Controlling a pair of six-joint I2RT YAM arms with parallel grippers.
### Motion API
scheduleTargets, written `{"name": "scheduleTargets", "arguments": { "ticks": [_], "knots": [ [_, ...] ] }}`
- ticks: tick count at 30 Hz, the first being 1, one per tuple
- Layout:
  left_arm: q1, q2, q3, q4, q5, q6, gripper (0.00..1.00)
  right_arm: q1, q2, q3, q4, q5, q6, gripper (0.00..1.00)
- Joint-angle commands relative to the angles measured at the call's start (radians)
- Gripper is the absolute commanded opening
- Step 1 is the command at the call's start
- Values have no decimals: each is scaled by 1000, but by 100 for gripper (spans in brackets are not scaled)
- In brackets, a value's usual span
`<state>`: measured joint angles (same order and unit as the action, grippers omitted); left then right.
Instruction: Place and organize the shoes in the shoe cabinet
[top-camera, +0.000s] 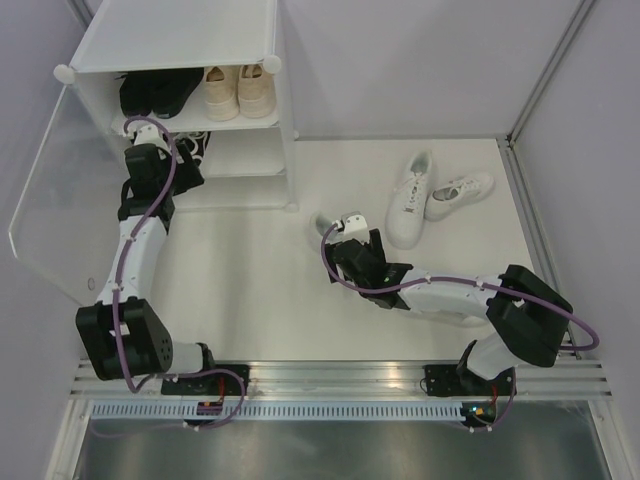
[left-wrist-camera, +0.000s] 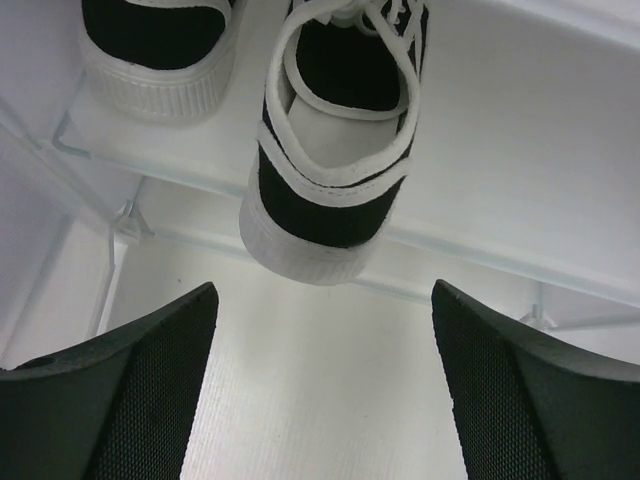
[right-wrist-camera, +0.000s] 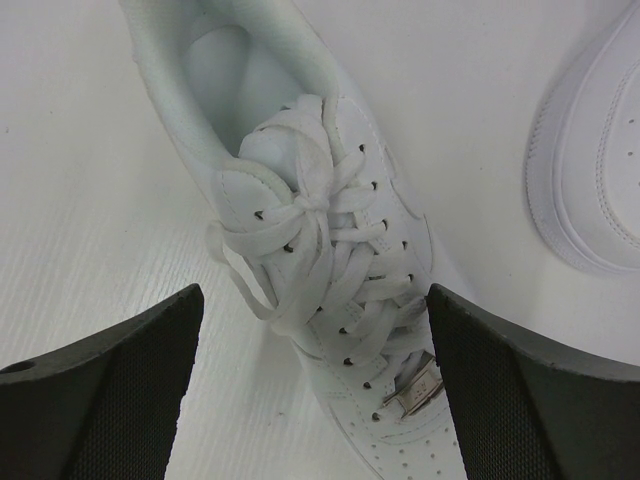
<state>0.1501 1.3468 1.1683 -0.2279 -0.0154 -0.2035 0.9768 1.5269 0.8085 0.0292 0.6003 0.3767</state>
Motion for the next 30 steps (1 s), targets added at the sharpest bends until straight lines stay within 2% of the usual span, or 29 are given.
{"name": "scheduleTargets", "arguments": {
  "ticks": [1,6,12,14,15,20,21,30],
  "knots": [
    [0,49,-10,156,19,101,89,-3,-1,31,12,-5,-7,96],
    [0,138,27,187,20,113,84,-3,-4,29,11,-4,-10,96],
    [2,199,71,186,20,90,70,-3,1,31,11,-7,-9,96],
    [2,209,80,187,20,87,64,-3,-1,31,11,-4,-10,95],
    [0,213,85,187,19,87,54,-4,-1,29,11,-4,-10,96],
    [2,253,140,191,-24,99,42,-4,3,31,12,-2,-12,96],
    [2,259,149,197,-29,102,36,-4,4,31,12,0,-12,95],
    [2,370,269,183,-80,95,30,-3,24,35,11,10,-16,95]
  ]
}}
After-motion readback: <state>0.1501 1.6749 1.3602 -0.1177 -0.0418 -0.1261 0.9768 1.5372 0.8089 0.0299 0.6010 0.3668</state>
